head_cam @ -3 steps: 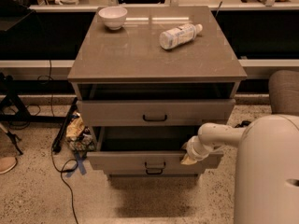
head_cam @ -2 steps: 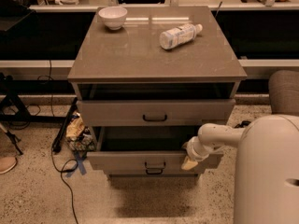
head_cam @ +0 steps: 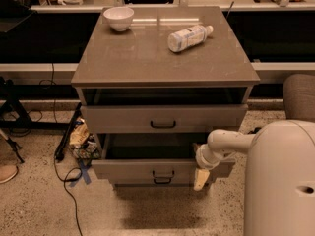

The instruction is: Open middle drawer

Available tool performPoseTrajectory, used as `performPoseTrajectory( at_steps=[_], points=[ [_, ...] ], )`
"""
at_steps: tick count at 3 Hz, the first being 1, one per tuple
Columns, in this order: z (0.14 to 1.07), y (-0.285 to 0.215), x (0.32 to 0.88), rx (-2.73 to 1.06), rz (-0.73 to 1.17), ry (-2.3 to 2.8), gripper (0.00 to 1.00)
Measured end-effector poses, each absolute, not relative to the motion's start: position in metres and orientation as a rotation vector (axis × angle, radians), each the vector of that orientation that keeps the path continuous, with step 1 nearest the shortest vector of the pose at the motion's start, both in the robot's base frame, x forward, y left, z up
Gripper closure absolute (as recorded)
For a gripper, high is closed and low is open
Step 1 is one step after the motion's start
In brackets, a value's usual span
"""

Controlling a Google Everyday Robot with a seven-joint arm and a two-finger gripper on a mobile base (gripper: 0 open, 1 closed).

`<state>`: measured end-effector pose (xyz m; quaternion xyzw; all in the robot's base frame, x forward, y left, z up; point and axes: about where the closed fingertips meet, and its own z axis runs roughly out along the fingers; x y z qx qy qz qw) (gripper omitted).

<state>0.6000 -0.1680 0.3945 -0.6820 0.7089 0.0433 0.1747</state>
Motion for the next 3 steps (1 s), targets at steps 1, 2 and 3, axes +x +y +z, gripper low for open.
performPoseTrajectory(
  at_steps=[1,2,3],
  points=[
    [0.394,-0.168,0.599,-1.948,0.140,2.009,0.00],
    [0.388,-0.173,0.588,-1.949,0.171,2.007,0.17],
    [0.380,-0.178,0.567,-1.945,0.196,2.007,0.41]
  ],
)
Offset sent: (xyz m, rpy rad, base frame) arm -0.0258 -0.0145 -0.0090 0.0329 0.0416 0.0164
